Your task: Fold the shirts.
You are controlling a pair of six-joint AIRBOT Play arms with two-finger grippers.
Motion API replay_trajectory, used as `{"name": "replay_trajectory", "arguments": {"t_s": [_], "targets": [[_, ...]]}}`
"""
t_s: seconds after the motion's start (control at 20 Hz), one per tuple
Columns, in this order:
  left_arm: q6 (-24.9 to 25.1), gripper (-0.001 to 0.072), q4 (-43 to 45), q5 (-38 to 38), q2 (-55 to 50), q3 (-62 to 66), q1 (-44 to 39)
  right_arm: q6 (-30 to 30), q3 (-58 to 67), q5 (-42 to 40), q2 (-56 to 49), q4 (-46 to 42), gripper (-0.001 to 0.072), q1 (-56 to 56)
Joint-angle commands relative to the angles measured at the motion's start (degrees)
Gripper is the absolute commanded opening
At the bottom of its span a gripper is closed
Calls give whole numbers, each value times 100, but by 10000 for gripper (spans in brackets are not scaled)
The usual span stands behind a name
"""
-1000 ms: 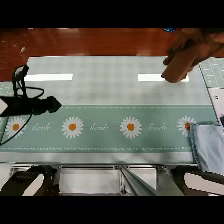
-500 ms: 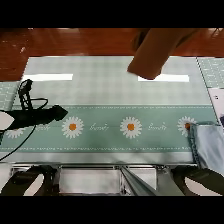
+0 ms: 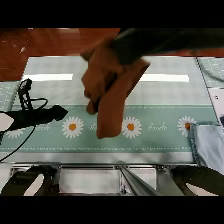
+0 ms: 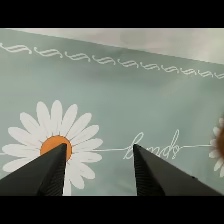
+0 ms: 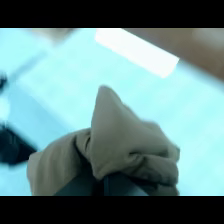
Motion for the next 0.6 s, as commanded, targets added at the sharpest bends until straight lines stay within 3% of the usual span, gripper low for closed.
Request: {"name": "replay_trajectory", "arguments": {"t_s": [0.0, 0.15, 0.35, 0.4, 0.45, 0.5, 0.55], "targets": [[70, 508, -4, -129, 7, -2, 2, 87, -1488, -374, -278, 566, 24, 162], [74, 508, -81, -227, 7, -7, -2, 83, -2592, -1095, -841, 1394, 25, 162], [76, 508, -197, -243, -11, -7, -59, 87, -2815, -1134, -1766, 1888, 26, 162], [79, 508, -201, -243, -24, -7, -109, 90, -2815, -1137, -1886, 2033, 84, 162], [127, 509, -203, -243, -42, -4, -129, 85, -2813, -1141, -1928, 2068, 324, 129], [269, 509, -234, -240, -50, 13, -105, 24, -2789, -1091, -1897, 2046, 409, 20], [350, 508, -234, -243, -50, 70, -11, -68, -2699, -857, -1810, 2039, 409, -216]]}}
